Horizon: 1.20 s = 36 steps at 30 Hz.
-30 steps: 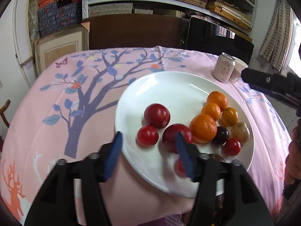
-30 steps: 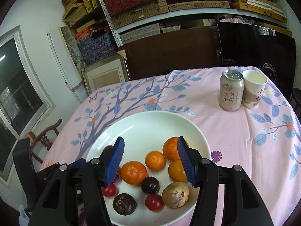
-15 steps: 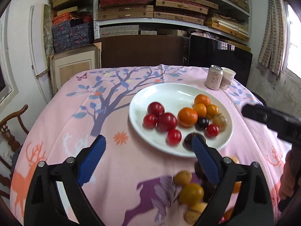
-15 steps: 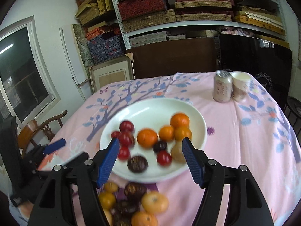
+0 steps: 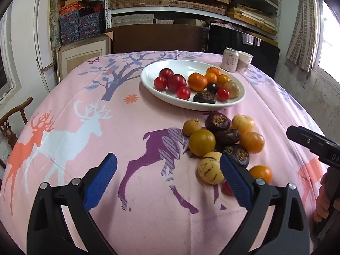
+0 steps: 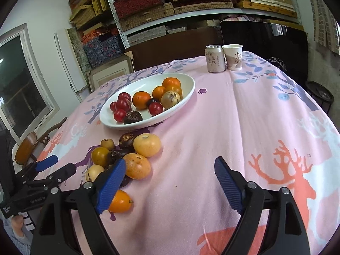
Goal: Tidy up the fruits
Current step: 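Move both grippers back over the fruit pile, then grasp the pale yellow pear-like fruit with the left gripper while the right grasps a mandarin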
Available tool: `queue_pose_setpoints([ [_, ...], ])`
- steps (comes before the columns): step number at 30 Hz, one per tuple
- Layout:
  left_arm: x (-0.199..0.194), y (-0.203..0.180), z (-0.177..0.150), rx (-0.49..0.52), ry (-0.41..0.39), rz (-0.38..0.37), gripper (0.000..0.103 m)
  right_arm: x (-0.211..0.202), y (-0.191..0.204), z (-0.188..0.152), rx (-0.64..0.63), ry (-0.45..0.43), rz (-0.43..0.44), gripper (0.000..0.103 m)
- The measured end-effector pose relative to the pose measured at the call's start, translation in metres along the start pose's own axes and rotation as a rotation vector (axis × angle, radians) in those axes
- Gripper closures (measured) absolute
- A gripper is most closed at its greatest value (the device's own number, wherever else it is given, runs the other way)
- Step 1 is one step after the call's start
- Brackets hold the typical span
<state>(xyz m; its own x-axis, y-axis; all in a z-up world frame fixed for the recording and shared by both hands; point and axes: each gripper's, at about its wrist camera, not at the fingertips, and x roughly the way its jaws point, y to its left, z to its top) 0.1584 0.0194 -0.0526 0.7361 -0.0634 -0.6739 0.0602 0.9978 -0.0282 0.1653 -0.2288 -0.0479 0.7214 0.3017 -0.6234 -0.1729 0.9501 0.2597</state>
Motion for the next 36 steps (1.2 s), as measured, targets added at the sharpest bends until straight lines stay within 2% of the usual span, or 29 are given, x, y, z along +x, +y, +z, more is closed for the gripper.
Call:
queue_pose_setpoints([
  [5,0.007,-0.015,-0.002,0.054,0.032,-0.033,0.008,0.001,-0.002,0.000,0.008,0.011,0.009,0.017],
  [10,0.020,-0.028,0.002,0.109,0.063,0.004,0.008,0.000,-0.003,0.000,0.017,0.011,0.018,0.016],
  [14,0.026,-0.019,0.003,0.073,0.087,-0.010,0.005,0.002,-0.004,0.000,0.020,0.020,0.021,0.015],
  [18,0.014,0.000,0.003,0.036,0.043,0.077,0.004,0.003,-0.005,0.001,0.027,0.022,0.022,0.015],
  [21,0.010,0.018,-0.001,0.001,0.050,0.143,0.004,0.003,-0.007,0.001,0.035,0.023,0.028,0.015],
  [22,0.010,0.023,-0.001,-0.015,0.055,0.140,0.004,0.003,-0.006,0.001,0.035,0.022,0.030,0.015],
  [25,0.007,0.027,-0.001,-0.046,0.051,0.071,0.004,0.001,-0.005,0.001,0.026,0.018,0.031,0.015],
  [27,0.005,0.020,0.000,-0.016,0.040,0.052,0.004,0.001,-0.004,0.001,0.022,0.016,0.031,0.015],
  [31,0.013,-0.001,-0.003,0.078,0.057,0.071,0.004,0.001,-0.004,0.001,0.022,0.016,0.032,0.015],
  [33,0.017,-0.002,-0.003,0.081,0.075,0.056,0.007,0.001,-0.003,0.001,0.016,0.014,0.032,0.015],
  [35,0.020,0.002,-0.002,0.059,0.090,0.028,0.029,0.000,-0.002,0.000,0.009,0.015,0.031,0.015],
  [36,0.023,0.005,-0.003,0.043,0.103,0.015,0.032,0.001,-0.001,0.000,0.006,0.016,0.031,0.015],
])
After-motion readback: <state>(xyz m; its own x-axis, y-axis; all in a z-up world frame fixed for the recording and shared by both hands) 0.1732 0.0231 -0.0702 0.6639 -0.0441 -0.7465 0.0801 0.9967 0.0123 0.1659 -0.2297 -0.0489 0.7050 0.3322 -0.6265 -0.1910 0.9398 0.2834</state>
